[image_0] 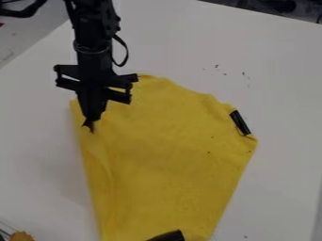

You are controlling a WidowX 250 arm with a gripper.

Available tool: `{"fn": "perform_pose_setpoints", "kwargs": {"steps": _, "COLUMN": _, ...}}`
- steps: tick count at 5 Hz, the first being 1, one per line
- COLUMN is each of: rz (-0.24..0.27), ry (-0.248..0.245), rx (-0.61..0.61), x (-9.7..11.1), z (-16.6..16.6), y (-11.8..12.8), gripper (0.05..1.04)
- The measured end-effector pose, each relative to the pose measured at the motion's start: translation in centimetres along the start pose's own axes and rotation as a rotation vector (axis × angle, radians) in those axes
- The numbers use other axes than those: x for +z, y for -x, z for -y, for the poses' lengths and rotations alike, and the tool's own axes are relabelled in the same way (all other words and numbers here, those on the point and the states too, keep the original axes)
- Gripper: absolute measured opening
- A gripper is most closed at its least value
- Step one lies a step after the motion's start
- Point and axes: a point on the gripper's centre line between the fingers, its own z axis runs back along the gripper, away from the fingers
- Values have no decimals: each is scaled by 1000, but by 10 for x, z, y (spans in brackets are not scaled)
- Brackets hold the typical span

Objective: Folds the cloth from bottom left to right

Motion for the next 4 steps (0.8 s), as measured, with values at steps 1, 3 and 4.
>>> {"fn": "perform_pose_setpoints", "kwargs": {"steps": 1, "rz": 1, "ry": 57, "rx": -41, "x": -17, "z": 29, "y": -15, "gripper": 68}}
{"fn": "perform_pose_setpoints", "kwargs": {"steps": 3, "rz": 11, "ry": 179, "rx": -85, "x": -42, "z": 62, "y": -37, "gripper": 68}}
{"fn": "perform_pose_setpoints", "kwargs": {"steps": 4, "rz": 33, "ry": 216, "rx": -105, "x": -43, "z": 67, "y": -43, "gripper": 93}}
